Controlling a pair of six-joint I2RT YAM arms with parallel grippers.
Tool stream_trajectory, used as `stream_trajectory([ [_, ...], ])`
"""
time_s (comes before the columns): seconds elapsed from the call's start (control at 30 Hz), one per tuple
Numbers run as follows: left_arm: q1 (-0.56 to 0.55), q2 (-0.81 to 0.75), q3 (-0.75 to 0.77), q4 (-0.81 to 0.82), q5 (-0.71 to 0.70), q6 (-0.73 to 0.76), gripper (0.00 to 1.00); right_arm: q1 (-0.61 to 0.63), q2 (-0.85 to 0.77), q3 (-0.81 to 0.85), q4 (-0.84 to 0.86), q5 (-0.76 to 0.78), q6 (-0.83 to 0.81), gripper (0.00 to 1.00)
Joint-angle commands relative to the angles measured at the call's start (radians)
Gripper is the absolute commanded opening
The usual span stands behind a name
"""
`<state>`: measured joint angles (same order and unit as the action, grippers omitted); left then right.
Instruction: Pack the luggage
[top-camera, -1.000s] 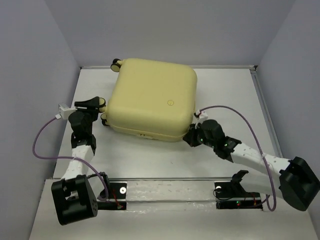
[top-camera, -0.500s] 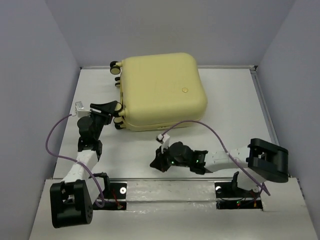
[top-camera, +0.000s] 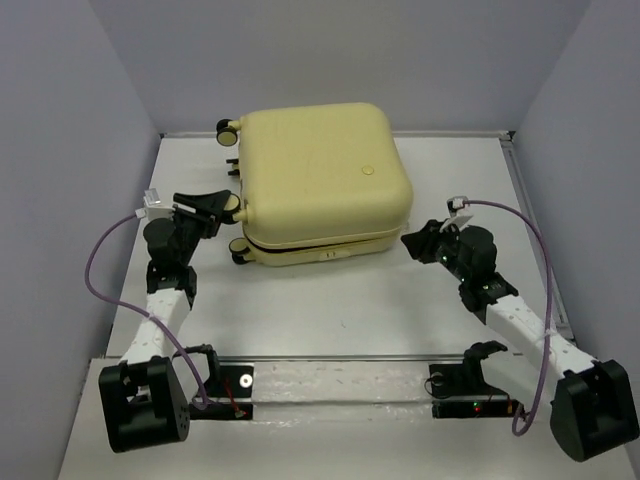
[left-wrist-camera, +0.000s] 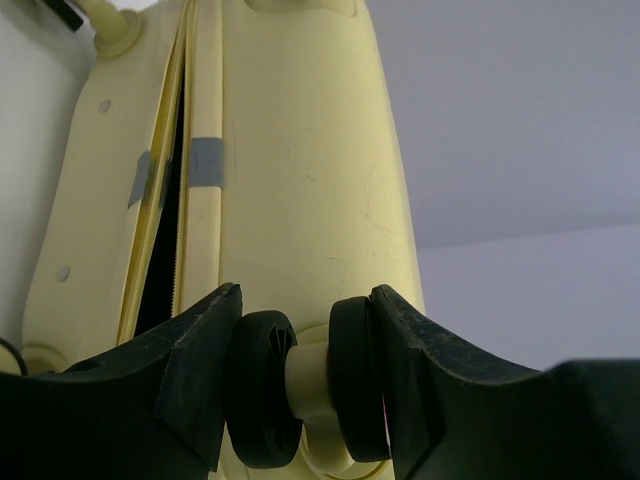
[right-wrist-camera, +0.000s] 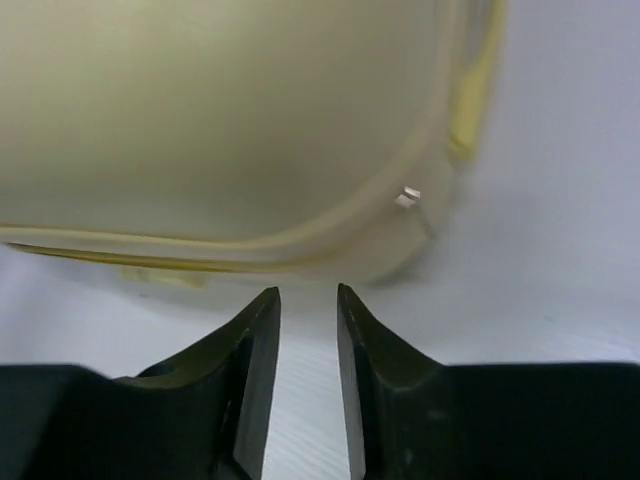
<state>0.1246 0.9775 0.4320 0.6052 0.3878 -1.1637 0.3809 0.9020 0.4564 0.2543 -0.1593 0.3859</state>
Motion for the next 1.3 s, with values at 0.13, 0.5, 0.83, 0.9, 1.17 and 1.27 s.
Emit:
stream_trajectory([
  [0.13,0.092,0.055,0.152,0.065,0.106,0.028,0.06,-0.260,0.173,-0.073,0.227,-0.401,-0.030,0.57],
  [0.5,0.095,0.043,0.079,0.047,0.146,0.059,0.06,-0.378,0.420,0.022,0.451,-0.610,-0.128,0.62],
  [0.83,0.096,0.027,0.062,0.019,0.206,0.081,0.06,-0.453,0.638,0.190,0.523,-0.946,-0.062,0.73],
  [0.9,0.096,0.030,0.057,0.019,0.204,0.081,0.06,-0.453,0.684,0.217,0.557,-0.994,-0.024,0.72],
  [1.17,0.096,0.053,0.073,0.025,0.203,0.087,0.06,-0.453,0.822,0.246,0.693,-1.097,0.126,0.62],
  [1.27,0.096,0.058,0.074,0.027,0.201,0.093,0.06,-0.453,0.841,0.211,0.833,-1.105,0.209,0.43],
])
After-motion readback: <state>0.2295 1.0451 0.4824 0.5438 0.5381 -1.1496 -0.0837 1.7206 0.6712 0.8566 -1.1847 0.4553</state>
